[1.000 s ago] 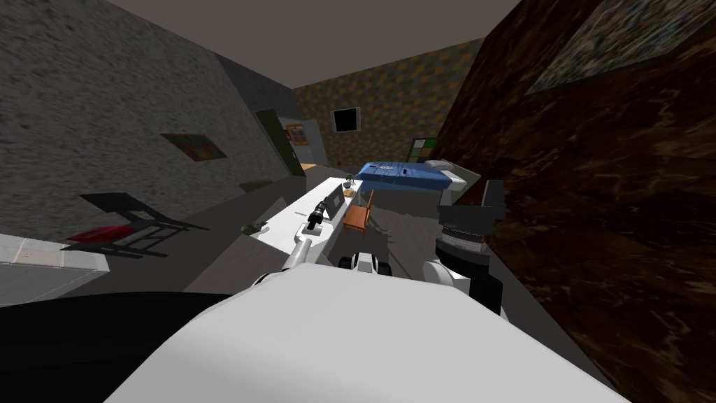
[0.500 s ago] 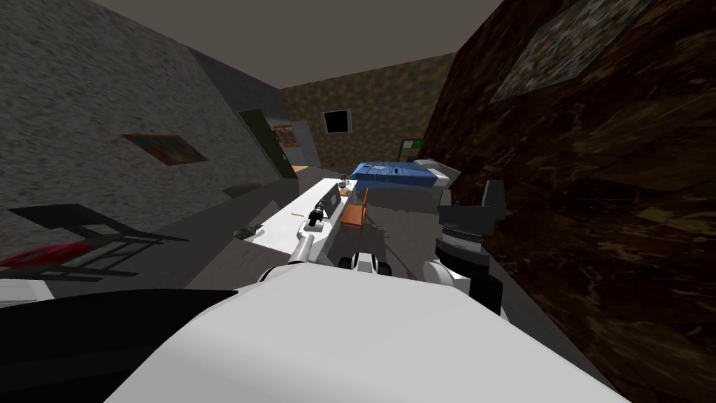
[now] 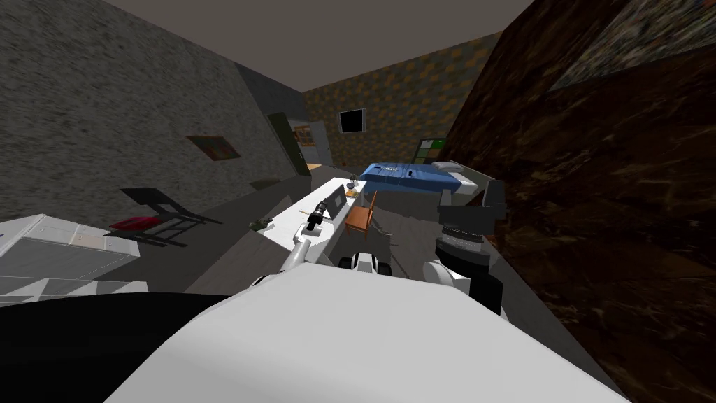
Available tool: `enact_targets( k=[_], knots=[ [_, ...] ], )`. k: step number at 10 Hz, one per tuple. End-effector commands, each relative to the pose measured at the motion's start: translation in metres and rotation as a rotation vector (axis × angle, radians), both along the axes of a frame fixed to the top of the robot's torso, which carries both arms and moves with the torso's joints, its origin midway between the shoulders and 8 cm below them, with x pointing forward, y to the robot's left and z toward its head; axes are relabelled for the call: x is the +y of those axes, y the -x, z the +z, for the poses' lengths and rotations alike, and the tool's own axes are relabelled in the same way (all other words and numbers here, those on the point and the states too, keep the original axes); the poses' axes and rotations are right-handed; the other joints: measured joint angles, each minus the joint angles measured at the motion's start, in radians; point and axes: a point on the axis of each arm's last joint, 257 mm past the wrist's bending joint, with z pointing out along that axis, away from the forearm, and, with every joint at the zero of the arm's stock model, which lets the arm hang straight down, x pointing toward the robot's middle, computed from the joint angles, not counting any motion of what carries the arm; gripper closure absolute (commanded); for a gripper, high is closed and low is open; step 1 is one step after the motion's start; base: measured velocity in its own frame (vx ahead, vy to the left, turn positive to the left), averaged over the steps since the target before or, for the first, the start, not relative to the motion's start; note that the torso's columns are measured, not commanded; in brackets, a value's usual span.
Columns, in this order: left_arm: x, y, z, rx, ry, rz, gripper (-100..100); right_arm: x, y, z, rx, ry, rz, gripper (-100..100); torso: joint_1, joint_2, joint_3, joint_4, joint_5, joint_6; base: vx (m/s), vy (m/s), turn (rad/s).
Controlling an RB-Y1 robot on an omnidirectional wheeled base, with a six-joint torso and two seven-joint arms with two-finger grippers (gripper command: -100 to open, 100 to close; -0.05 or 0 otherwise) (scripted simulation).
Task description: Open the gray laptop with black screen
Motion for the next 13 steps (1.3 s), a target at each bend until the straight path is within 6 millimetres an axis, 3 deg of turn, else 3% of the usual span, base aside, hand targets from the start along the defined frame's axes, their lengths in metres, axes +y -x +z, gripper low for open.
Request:
enact_targets(
  k=[1,4,5,6,9,10,11,13],
  knots=[
    [-0.019,0.014,-0.003,0.003,-0.005,-0.058,100,0.0,0.0,0.0,0.0,0.0,0.0,0,0.001,0.002,0.001,0.0,0.001,0.004,0.105,-0.033,0.202],
    [-0.045,0.032,-0.006,0.008,0.0,-0.134,100,0.0,0.0,0.0,0.0,0.0,0.0,0,-0.002,0.001,0.001,-0.001,0.001,0.005,0.121,-0.047,0.237],
    [-0.045,0.032,-0.006,0.008,0.0,-0.135,100,0.0,0.0,0.0,0.0,0.0,0.0,0,-0.003,0.001,0.001,-0.002,0.001,0.004,0.079,-0.042,0.124],
    [-0.061,0.041,-0.006,0.009,0.007,-0.177,100,0.0,0.0,0.0,0.0,0.0,0.0,0,-0.002,0.001,0.001,-0.003,0.002,0.005,0.094,-0.045,0.211],
    [-0.076,0.054,-0.011,0.02,0.018,-0.216,100,0.0,0.0,0.0,0.0,0.0,0.0,0,0.001,-0.001,0.0,-0.005,0.003,0.001,0.08,-0.047,0.161],
    [-0.092,0.066,-0.014,0.029,0.032,-0.258,100,0.0,0.0,0.0,0.0,0.0,0.0,0,0.001,-0.001,0.0,-0.005,0.004,0.003,0.101,-0.058,0.222],
    [-0.083,0.056,-0.002,0.006,0.017,-0.242,100,0.0,0.0,0.0,0.0,0.0,0.0,0,0.0,-0.002,-0.001,-0.005,0.003,0.002,0.046,-0.034,0.07],
    [-0.084,0.049,-0.004,0.03,0.1,-0.261,100,0.0,0.0,0.0,0.0,0.0,0.0,0,0.004,-0.001,0.0,-0.001,0.002,0.003,0.018,0.024,0.014]
  ],
)
